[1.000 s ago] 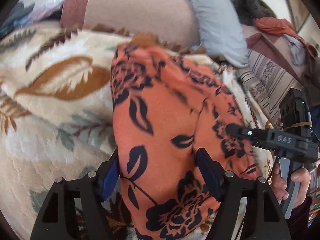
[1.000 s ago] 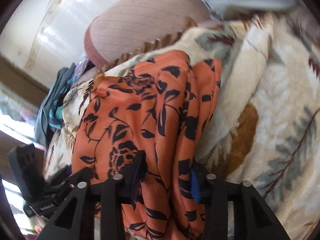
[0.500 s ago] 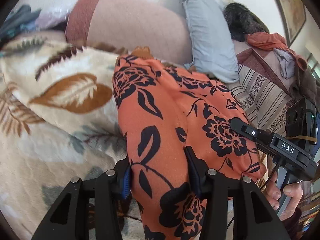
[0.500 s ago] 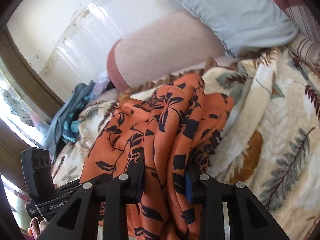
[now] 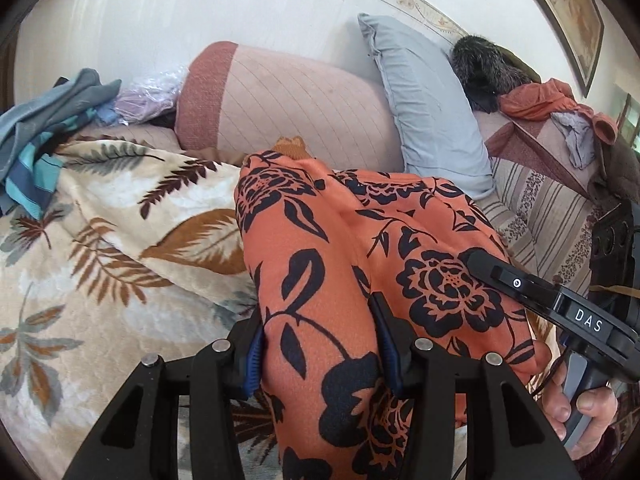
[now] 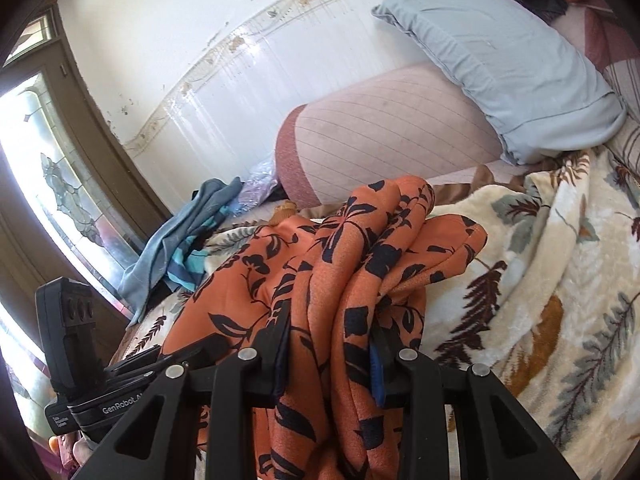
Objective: Fold small clothes
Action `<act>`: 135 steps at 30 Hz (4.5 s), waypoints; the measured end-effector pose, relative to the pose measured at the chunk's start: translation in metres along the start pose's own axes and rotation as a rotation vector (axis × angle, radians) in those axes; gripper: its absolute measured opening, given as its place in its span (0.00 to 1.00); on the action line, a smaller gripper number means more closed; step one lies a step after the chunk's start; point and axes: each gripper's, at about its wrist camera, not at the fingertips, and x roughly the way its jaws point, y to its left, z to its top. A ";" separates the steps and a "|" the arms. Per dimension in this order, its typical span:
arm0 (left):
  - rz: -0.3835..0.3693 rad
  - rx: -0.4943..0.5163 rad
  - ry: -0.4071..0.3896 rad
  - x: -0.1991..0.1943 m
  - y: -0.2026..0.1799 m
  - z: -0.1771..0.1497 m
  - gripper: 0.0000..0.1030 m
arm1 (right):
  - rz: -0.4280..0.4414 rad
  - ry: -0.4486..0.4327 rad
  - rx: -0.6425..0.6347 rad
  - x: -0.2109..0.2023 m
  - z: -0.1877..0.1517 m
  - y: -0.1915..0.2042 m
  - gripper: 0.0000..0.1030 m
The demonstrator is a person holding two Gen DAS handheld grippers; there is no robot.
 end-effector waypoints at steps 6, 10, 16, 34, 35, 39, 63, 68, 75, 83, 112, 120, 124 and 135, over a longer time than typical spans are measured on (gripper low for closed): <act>0.064 0.012 -0.042 -0.018 0.009 -0.004 0.48 | 0.025 0.008 -0.010 0.007 -0.006 0.017 0.32; 0.086 0.002 -0.055 -0.027 0.017 -0.007 0.48 | 0.039 0.007 -0.020 0.011 -0.009 0.029 0.32; 0.115 -0.007 -0.073 -0.043 0.028 -0.011 0.48 | 0.066 0.010 -0.034 0.017 -0.012 0.045 0.32; 0.193 -0.045 -0.076 -0.064 0.063 -0.029 0.48 | 0.114 0.074 -0.075 0.047 -0.036 0.082 0.32; 0.195 -0.047 -0.074 -0.064 0.065 -0.030 0.48 | 0.116 0.078 -0.077 0.048 -0.037 0.083 0.32; 0.203 -0.052 -0.059 -0.062 0.071 -0.035 0.48 | 0.120 0.095 -0.078 0.054 -0.041 0.085 0.32; 0.266 0.046 0.049 -0.040 0.071 -0.066 0.48 | 0.140 0.285 -0.054 0.079 -0.073 0.069 0.32; 0.261 0.050 0.047 -0.042 0.070 -0.065 0.48 | 0.147 0.287 -0.078 0.075 -0.070 0.072 0.32; 0.257 0.067 0.035 -0.046 0.064 -0.064 0.48 | 0.161 0.277 -0.108 0.065 -0.068 0.074 0.32; 0.293 0.090 0.069 -0.031 0.066 -0.068 0.48 | 0.143 0.331 -0.098 0.081 -0.076 0.066 0.32; 0.377 -0.028 0.162 -0.002 0.105 -0.083 0.84 | 0.076 0.414 -0.095 0.107 -0.092 0.035 0.31; 0.429 0.007 0.156 0.001 0.098 -0.084 0.86 | 0.069 0.419 -0.081 0.110 -0.093 0.034 0.33; 0.433 -0.012 0.159 0.001 0.100 -0.084 0.88 | 0.066 0.419 -0.071 0.109 -0.093 0.031 0.34; 0.448 -0.023 0.171 0.002 0.100 -0.092 0.96 | 0.048 0.425 -0.006 0.110 -0.096 0.018 0.54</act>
